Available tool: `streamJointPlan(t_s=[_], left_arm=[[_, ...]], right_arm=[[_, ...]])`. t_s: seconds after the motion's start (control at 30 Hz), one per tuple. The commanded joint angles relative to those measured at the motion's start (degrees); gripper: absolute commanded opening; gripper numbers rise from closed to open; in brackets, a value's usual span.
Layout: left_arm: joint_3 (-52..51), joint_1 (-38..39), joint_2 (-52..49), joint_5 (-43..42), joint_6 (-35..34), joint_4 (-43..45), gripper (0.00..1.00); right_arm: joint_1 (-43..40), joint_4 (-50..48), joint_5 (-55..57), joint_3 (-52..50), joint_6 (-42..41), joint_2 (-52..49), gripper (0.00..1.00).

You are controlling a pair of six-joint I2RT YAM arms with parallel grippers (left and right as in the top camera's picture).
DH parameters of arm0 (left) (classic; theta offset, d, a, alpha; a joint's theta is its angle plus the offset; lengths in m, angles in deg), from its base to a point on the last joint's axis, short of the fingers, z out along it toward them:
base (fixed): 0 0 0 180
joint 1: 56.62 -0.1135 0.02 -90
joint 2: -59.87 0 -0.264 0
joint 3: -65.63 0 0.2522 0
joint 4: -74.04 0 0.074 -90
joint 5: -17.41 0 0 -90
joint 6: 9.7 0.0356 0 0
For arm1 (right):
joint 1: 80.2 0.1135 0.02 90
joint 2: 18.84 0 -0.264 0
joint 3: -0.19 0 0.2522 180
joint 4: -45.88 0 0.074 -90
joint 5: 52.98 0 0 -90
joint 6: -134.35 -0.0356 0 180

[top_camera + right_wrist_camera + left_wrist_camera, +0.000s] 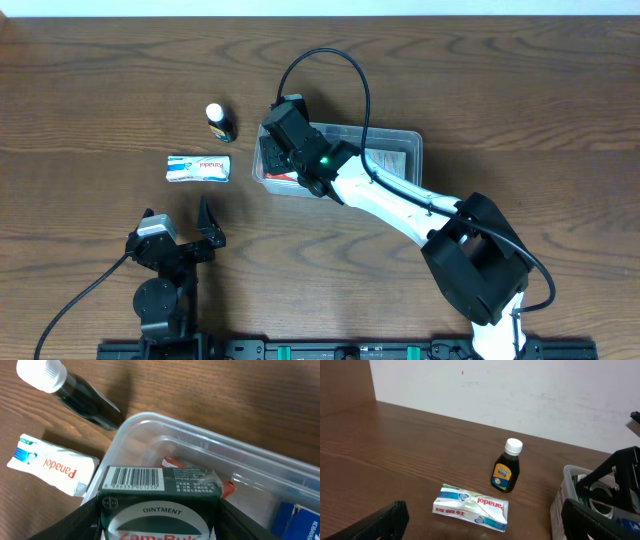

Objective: Pack container
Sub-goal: 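Lower the green tin into the container beside the red packet and release, then raise the right gripper and retract it to the upper right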

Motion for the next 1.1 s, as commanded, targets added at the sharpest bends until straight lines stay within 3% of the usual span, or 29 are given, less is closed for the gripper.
streamJointPlan(t_s=[0.0, 0.43, 0.63, 1.07], left_arm=[[-1.09, -0.24, 0.39, 0.7, 0.94, -2.1, 0.98], [-1.09, -0.24, 0.39, 0.7, 0.94, -2.1, 0.98], [-1.09, -0.24, 0.39, 0.72, 0.94, -2.1, 0.98], [-1.09, -0.24, 0.39, 0.7, 0.94, -2.1, 0.98]], right_arm=[[0.55, 0.72, 0.22, 1.36, 0.33, -0.94, 0.66], [0.48, 0.9, 2.23, 1.36, 0.11, -0.94, 0.73], [0.37, 1.92, 3.19, 1.44, 0.22, 0.59, 0.7], [-1.95, 9.46, 5.62, 1.44, 7.93, 16.7, 0.69]])
